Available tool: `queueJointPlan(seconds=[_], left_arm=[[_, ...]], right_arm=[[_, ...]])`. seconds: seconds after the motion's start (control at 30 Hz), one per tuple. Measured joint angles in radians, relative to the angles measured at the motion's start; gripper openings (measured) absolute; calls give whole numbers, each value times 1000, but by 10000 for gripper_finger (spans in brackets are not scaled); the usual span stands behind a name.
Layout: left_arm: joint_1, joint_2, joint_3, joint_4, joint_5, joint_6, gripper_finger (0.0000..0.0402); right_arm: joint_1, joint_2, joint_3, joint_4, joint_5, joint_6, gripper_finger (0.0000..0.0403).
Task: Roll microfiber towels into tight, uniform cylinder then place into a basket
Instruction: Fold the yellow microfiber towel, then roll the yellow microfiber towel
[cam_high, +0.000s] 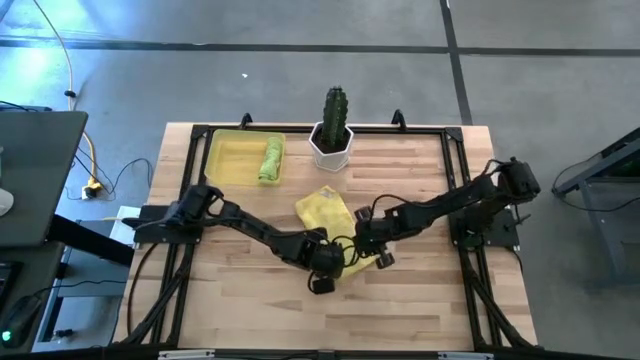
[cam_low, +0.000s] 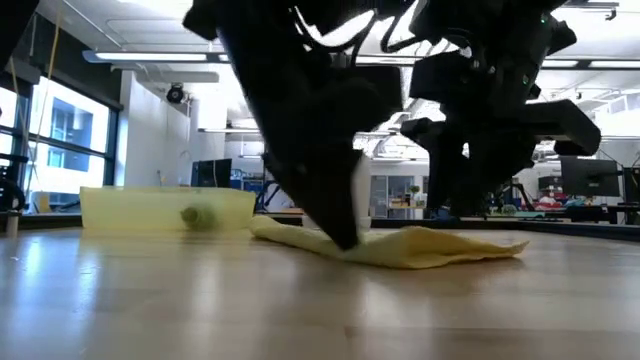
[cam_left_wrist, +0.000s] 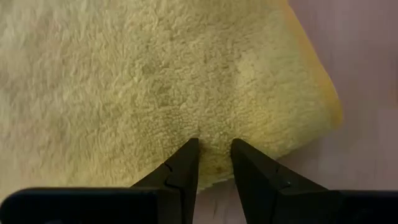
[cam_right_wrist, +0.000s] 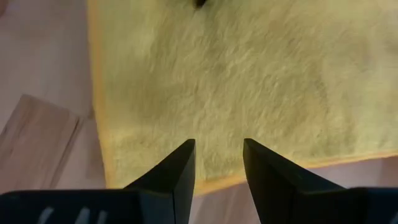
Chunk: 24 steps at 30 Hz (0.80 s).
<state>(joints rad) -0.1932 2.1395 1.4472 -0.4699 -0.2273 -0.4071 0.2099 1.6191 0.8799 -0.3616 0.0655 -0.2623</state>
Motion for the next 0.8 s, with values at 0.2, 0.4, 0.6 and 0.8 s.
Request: queueJointPlan(seconds=[0.2, 0.4, 0.6, 0.8], left_arm=[[-25, -18, 3, -195, 20, 143, 87], [-47, -47, -1, -363, -23, 233, 87], [-84, -105, -2, -380, 15, 236, 87], [-142, -171, -2, -442, 47, 261, 87]], right_arm=[[19, 56, 1, 91, 3, 73, 128], [29, 68, 1, 179, 3, 76, 128], [53, 62, 1, 170, -10, 11, 128], [66, 17, 4, 88, -13, -8, 128]])
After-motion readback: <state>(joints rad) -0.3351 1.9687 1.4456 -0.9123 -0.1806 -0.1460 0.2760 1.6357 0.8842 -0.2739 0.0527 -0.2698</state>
